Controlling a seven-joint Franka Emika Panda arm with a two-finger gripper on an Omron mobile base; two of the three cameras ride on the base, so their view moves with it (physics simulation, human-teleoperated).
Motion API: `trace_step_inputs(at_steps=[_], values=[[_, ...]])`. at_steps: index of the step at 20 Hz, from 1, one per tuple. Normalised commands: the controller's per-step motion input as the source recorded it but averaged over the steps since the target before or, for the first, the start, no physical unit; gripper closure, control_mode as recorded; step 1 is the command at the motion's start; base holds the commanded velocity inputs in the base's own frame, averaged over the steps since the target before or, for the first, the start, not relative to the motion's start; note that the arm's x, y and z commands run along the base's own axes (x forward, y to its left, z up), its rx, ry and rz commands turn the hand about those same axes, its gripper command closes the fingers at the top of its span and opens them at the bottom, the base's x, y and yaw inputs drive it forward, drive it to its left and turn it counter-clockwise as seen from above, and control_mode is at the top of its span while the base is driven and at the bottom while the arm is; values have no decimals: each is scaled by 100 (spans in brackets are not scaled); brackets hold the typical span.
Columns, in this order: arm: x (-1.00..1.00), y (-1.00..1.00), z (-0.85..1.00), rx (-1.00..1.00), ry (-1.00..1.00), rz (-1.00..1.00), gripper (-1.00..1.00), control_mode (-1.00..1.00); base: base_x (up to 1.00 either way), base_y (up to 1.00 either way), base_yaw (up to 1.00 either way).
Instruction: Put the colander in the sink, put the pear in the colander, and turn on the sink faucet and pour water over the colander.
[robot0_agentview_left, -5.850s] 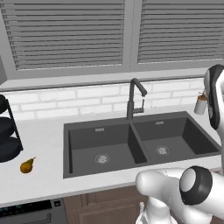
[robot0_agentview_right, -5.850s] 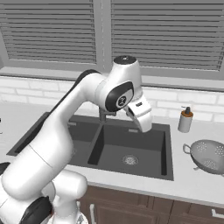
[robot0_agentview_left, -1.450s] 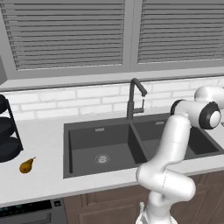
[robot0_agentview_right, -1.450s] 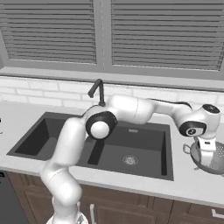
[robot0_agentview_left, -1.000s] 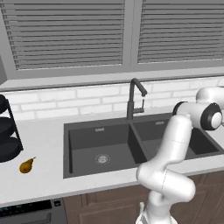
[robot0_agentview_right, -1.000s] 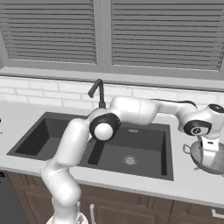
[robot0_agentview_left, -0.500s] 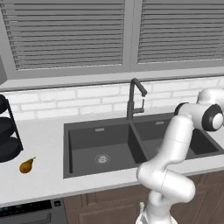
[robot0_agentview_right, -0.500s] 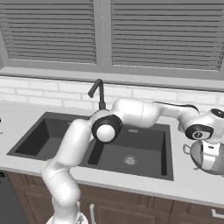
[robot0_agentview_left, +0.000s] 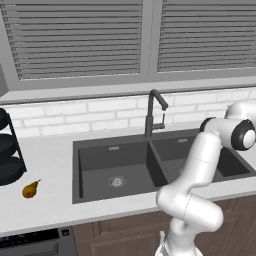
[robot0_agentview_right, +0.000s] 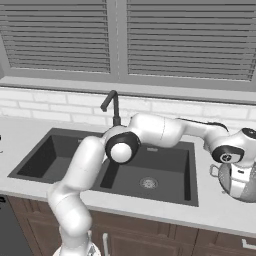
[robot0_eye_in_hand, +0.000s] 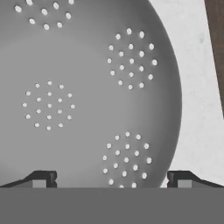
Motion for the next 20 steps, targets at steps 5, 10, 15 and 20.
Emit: trace_step_inputs(at_steps=[5,10,15,20], values=[[0,0,3,0,1,0,-100,-100,0,0,0],[-9,0,24,-1,0,0,-100,-100,0,0,0],[-21,0,20,0,0,-2,-100,-100,0,0,0],[-4,0,-62,0,0,-3,-100,-100,0,0,0]])
